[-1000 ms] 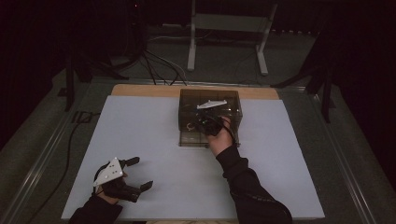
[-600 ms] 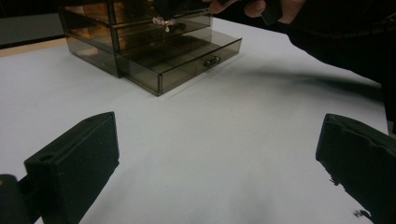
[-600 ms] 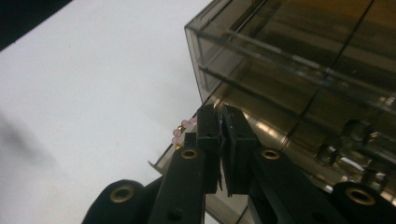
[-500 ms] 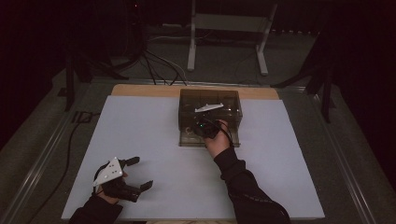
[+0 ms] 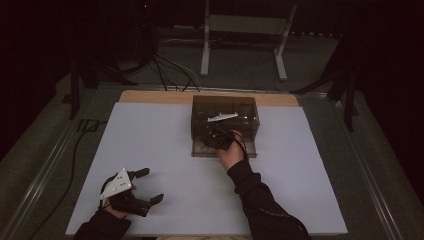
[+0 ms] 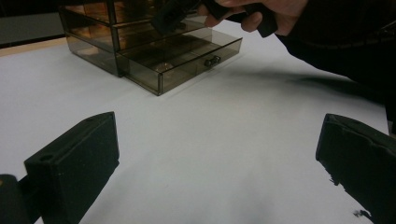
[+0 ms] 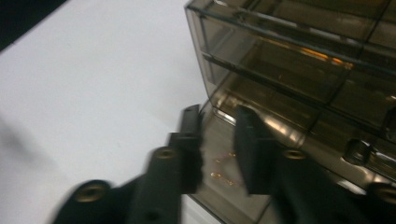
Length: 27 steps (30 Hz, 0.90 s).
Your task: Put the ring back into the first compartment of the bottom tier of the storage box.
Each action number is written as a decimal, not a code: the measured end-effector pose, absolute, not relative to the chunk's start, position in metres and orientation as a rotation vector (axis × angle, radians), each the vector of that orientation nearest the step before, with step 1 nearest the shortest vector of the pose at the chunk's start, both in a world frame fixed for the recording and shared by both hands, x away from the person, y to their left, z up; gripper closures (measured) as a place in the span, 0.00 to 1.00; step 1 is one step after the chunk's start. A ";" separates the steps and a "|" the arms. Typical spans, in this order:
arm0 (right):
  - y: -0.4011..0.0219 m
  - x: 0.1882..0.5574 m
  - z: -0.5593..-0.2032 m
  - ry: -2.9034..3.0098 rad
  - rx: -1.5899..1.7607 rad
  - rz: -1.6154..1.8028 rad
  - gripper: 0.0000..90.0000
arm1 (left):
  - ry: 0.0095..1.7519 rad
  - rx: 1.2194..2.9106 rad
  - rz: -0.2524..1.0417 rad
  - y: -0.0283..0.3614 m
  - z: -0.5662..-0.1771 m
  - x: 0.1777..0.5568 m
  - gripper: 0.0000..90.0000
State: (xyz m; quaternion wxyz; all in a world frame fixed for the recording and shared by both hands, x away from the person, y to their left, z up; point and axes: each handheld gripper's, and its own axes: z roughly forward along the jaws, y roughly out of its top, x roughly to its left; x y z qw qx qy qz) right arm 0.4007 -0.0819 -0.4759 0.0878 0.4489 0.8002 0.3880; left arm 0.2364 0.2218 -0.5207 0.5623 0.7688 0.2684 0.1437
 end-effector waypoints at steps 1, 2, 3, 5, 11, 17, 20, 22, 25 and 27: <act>-0.082 0.401 -0.476 2.382 1.336 1.155 0.75 | 0.632 1.810 0.338 0.222 -0.521 0.236 0.01; -0.081 0.399 -0.473 2.385 1.327 1.173 0.65 | 0.632 1.813 0.339 0.222 -0.521 0.236 0.01; -0.081 0.399 -0.473 2.385 1.327 1.173 0.65 | 0.632 1.813 0.339 0.222 -0.521 0.236 0.01; -0.080 0.398 -0.470 2.392 1.307 1.184 0.55 | 0.634 1.812 0.339 0.222 -0.521 0.237 0.01; -0.079 0.394 -0.467 2.406 1.270 1.196 0.39 | 0.634 1.816 0.340 0.222 -0.521 0.237 0.01; -0.085 0.388 -0.458 2.412 1.225 1.248 0.29 | 0.635 1.811 0.339 0.222 -0.521 0.237 0.01; -0.087 0.386 -0.454 2.425 1.199 1.264 0.22 | 0.636 1.810 0.339 0.221 -0.521 0.237 0.01; -0.088 0.385 -0.453 2.433 1.188 1.276 0.19 | 0.637 1.812 0.336 0.221 -0.521 0.237 0.01; -0.089 0.383 -0.450 2.448 1.163 1.281 0.16 | 0.637 1.808 0.332 0.220 -0.521 0.238 0.01; -0.091 0.380 -0.449 2.481 1.124 1.286 0.11 | 0.639 1.811 0.329 0.219 -0.521 0.238 0.01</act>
